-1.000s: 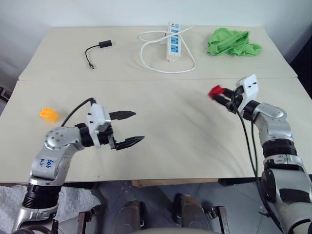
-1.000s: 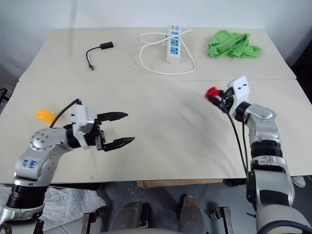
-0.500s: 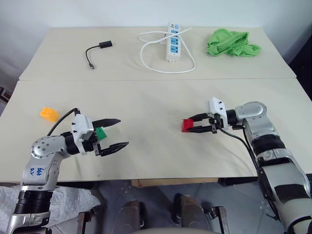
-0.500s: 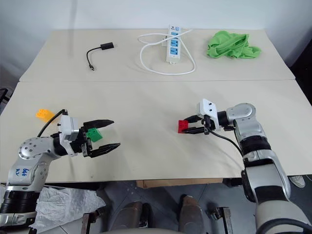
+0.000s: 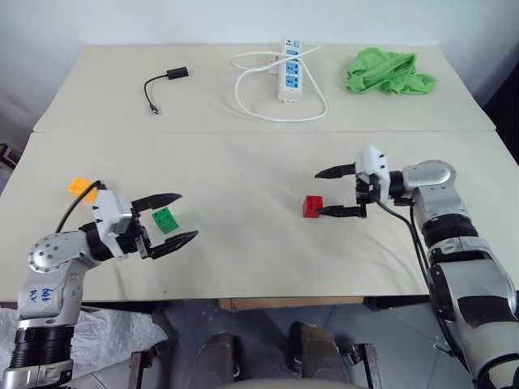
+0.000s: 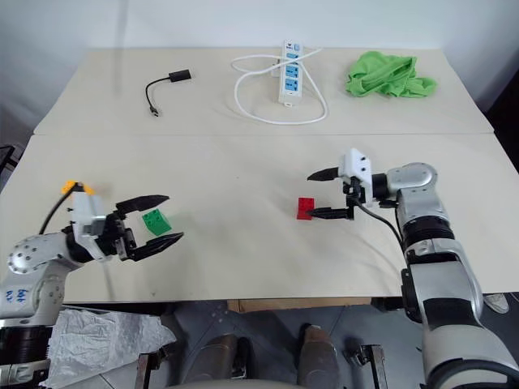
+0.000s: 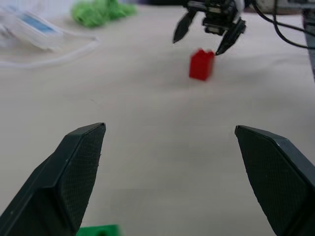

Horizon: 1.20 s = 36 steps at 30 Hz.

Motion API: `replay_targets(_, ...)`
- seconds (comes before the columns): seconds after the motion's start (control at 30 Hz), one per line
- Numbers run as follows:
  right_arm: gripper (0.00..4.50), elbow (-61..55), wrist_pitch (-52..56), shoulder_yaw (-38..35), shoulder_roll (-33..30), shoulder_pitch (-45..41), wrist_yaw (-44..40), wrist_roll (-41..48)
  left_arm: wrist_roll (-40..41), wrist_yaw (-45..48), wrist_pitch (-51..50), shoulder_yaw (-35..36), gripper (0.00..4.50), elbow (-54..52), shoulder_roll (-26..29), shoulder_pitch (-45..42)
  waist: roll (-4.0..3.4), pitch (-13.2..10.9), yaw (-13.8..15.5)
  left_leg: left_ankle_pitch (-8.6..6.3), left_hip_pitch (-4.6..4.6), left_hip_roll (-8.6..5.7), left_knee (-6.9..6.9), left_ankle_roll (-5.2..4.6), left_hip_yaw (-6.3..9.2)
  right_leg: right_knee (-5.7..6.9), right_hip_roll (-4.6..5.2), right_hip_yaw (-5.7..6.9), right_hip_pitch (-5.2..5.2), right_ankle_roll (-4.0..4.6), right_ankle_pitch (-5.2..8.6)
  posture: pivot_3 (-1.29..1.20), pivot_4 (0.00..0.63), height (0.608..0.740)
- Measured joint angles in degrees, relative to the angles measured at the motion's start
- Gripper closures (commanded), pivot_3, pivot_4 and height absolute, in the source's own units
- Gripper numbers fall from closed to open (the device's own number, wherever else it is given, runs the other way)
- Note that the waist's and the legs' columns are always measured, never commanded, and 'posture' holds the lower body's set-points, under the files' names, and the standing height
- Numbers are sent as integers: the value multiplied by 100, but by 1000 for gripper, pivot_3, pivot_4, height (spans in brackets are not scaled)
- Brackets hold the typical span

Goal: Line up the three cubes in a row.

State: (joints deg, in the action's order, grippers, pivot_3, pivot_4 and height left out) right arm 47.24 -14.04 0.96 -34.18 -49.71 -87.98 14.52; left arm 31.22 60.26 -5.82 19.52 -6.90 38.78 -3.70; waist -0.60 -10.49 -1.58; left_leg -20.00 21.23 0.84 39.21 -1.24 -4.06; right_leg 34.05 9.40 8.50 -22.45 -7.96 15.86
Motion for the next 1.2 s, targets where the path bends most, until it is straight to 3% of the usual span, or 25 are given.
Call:
replay_targets(0.17, 45, -2603, 1182, -588, -263, 1807, 19, 1411, 19, -216, 119, 1092, 0, 12, -8, 1332, 1, 0, 13, -4, 3, -6, -10, -2, 2, -13, 1, 14, 1, 0, 0, 0, 150, 740)
replay_targets(0.3, 45, -3833, 2040, -598, -332, 2587, 186, 1902, 9, -379, 239, 1603, 0, 407, -163, 1941, 1, -1, 15, -5, -12, -2, -6, -1, -5, -4, 4, 6, 5, 0, -2, 0, 150, 740)
replay_targets(0.47, 45, -4737, 2254, -768, -221, 3206, 635, 2139, 129, -618, 195, 2107, 0, 1067, -402, 2314, 10, -1, 50, -7, -8, 2, -6, 1, -2, -2, 5, 5, 0, 4, -4, 0, 150, 740)
replay_targets(0.63, 45, -4909, 2115, -767, -219, 3657, 605, 2082, 143, -614, 370, 2271, 0, 1474, -399, 2431, 19, 3, 157, -13, -7, -1, -6, -5, -5, -6, 8, 4, -1, 7, -7, 0, 150, 740)
replay_targets(0.87, 45, -4759, 1816, -1018, -514, 3651, 432, 2070, -288, -398, 810, 1382, 0, 1110, -243, 1761, 25, 6, 223, -12, -7, -2, -4, -6, -6, -7, 8, 7, 0, 10, -11, 0, 150, 740)
replay_targets(1.0, 45, -4431, 1630, -1246, -877, 3937, 191, 2008, -664, -388, 715, 446, 0, 992, -32, 622, 26, 7, 312, -10, -4, -23, -1, -9, -20, -6, 7, 10, 3, 9, -12, 0, 150, 740)
replay_targets(1.2, 45, -4249, 1514, -1315, -936, 4230, 206, 1919, -1082, -301, 665, -367, 0, 1507, 70, -386, 30, 9, 167, -12, -10, -14, -4, -5, -74, -8, -9, 9, -4, 9, -13, 0, 150, 740)
